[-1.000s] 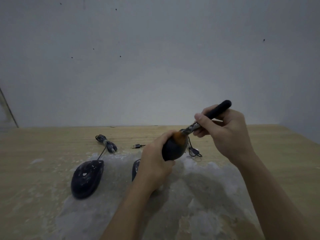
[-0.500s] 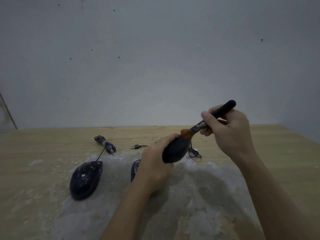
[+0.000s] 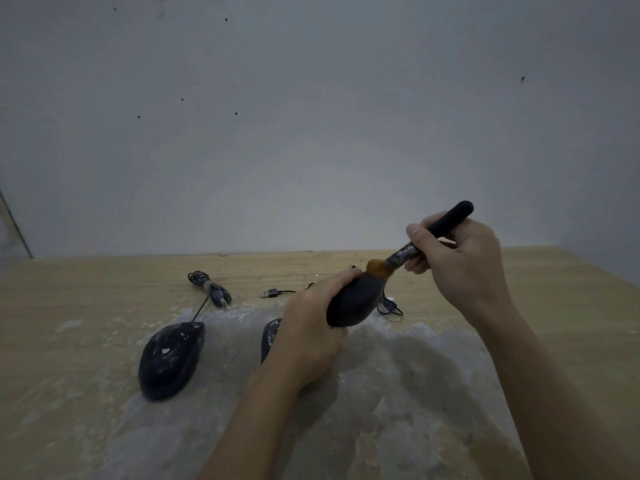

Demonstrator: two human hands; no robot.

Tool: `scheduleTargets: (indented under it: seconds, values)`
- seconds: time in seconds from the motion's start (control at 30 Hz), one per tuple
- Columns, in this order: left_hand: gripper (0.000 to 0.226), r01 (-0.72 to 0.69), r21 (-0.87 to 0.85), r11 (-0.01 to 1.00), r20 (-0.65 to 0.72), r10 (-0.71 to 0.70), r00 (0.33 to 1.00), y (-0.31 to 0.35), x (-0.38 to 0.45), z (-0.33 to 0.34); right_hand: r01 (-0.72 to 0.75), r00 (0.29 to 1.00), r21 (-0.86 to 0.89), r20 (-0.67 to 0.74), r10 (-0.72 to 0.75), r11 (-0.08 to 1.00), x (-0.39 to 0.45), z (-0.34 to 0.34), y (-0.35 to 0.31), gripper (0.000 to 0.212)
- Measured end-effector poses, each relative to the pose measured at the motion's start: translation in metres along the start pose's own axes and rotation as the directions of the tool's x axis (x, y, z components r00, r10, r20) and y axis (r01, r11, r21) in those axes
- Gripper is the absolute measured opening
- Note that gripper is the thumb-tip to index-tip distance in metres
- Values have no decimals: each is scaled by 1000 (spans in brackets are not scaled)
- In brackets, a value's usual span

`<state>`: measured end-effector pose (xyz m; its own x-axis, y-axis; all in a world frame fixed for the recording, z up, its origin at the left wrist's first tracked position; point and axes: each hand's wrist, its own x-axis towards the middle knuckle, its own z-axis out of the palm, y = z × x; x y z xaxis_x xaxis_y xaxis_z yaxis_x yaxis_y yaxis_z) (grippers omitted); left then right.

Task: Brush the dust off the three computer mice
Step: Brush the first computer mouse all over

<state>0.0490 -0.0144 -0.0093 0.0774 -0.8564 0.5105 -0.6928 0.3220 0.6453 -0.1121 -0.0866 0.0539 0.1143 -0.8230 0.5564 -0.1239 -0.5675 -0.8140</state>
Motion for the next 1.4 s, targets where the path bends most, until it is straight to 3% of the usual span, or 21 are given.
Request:
scheduleTargets:
  seconds: [0.1,0.2,0.3,0.43,0.53,0.57,0.67,0.7,0.83,0.97,1.1,1.2,1.27,1.33,1.4]
  values:
    - [78,7,7,1000,-4,-7,1000,0,0,0,-46,995,85,97,38,995,-1,3,-1,12]
    - [77,12,0,1000,-10,-12,1000,-1,0,0,20,1000,-38,-17,-20,999,-2,4,-1,13]
    - [75,21,1,1000,3,-21,1000,0,-1,-1,-63,992,101,116,51,993,-1,3,-2,12]
    - [77,29,-33,999,-28,-29,999,2,-1,-2,31,999,0,-39,-31,1000,-2,3,0,13]
    - [76,36,-37,999,-41,-37,998,2,0,-2,-35,980,147,198,6,988,-5,2,-7,11]
    - [76,39,-36,999,-48,-41,998,1,0,-2,-27,976,141,220,-5,990,-6,3,-8,11]
    - [78,41,-36,999,-45,-43,998,0,-1,-1,121,992,-54,43,-119,991,-6,10,-5,12]
    - [77,43,-35,998,-42,-44,998,0,-1,-2,142,989,-75,41,-140,987,-7,12,-5,13]
    - [73,33,-7,999,-47,-33,998,-3,-1,-2,104,962,-5,254,-99,995,-9,10,-10,11]
    - [74,15,-22,1000,-41,-16,999,0,0,2,176,975,-62,146,-165,983,-10,12,-12,13]
    - [71,5,-33,999,-65,-8,998,-1,0,6,185,967,-112,199,-160,976,-16,20,-19,17]
    - [71,12,-18,1000,-96,-14,995,-3,1,7,235,963,-245,-71,-259,941,-11,10,-20,19]
    - [70,6,-1,1000,-106,-6,994,-1,2,7,230,955,-177,-149,-257,957,-10,5,-23,17]
    - [69,-5,-7,1000,-106,4,994,0,3,7,160,986,-33,-52,-161,987,-10,9,-23,19]
    - [69,-12,-4,1000,-116,12,993,1,1,7,103,994,-49,30,-102,993,-10,16,-17,21]
